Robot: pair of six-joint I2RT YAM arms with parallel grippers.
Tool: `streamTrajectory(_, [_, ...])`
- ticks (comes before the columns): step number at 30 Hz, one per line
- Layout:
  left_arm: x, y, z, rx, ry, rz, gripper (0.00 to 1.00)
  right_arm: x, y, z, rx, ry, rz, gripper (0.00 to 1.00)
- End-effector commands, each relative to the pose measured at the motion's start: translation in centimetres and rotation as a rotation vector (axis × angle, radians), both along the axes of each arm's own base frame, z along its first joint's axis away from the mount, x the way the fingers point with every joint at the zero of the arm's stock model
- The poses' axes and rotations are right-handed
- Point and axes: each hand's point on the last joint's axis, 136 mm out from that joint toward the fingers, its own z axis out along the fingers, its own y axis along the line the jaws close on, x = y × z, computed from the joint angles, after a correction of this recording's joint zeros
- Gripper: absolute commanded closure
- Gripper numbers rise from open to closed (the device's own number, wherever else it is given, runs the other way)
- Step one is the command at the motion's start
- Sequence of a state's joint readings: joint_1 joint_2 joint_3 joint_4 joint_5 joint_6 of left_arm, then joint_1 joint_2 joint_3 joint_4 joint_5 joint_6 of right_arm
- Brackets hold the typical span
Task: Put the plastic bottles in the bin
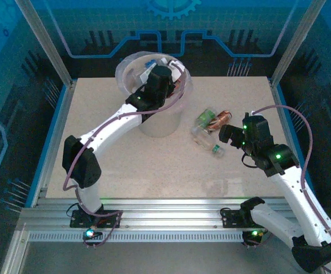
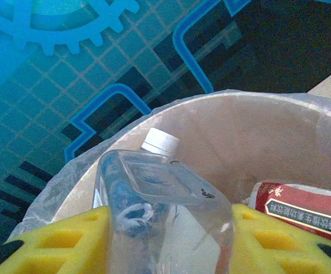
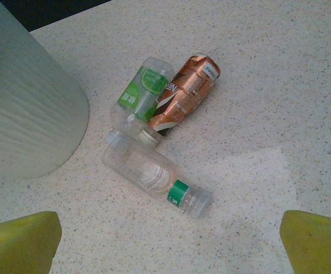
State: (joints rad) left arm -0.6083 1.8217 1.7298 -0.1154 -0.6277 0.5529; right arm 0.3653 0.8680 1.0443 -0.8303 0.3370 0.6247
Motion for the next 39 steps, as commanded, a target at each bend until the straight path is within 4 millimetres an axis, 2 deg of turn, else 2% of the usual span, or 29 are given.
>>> streamTrajectory(1, [0.7,0.1,-0.4,-0.048,-0.003,0.030,0.59,-0.3,-0.7,-0.4,-0.018,0.014,-0.017,0.00])
streamTrajectory(3, [0.4,-0.2,-0.9,-0.081,0.031,0.021,0.52,-0.3,-0.7,-0.3,-0.021,0.013,-0.017,0.00])
streamTrajectory(7, [-0.3,-0.9,-0.6,-0.160,0.080,-0.017,0.31,-0.1,-0.7,-0.2,-0.019,0.009,-0.013,0.00])
streamTrajectory(9, [-0.9,-1.5,0.1,-0.215,0.106,-0.048,0.21,0.0,-0.5,-0.3,-0.016,0.011,-0.006,0.00])
streamTrajectory(15, [-2.8,-3.2,3.2,-0.380,0.142,-0.163,0.03,0.5,0.0,-0.4,-0.017,0.026,0.020,0.00])
streamTrajectory(20, [-4.1,-3.6,6.5,-0.468,0.114,-0.222,0.01,0.9,0.7,-0.5,-0.033,0.051,0.064,0.00])
streamTrajectory(25, [-5.2,-1.7,10.2,-0.501,0.018,-0.190,0.01,1.4,2.0,-1.6,-0.049,0.115,0.148,0.00])
streamTrajectory(29, [-7.1,-0.1,12.1,-0.538,-0.024,-0.182,0.01,2.1,3.0,-3.5,-0.070,0.187,0.215,0.00])
streamTrajectory(34, [-11.2,1.6,12.2,-0.644,-0.011,-0.219,0.01,3.1,3.5,-6.4,-0.087,0.282,0.267,0.00])
streamTrajectory(39, [-15.2,4.3,10.6,-0.776,-0.016,-0.211,0.01,4.2,3.6,-9.2,-0.032,0.374,0.292,0.00])
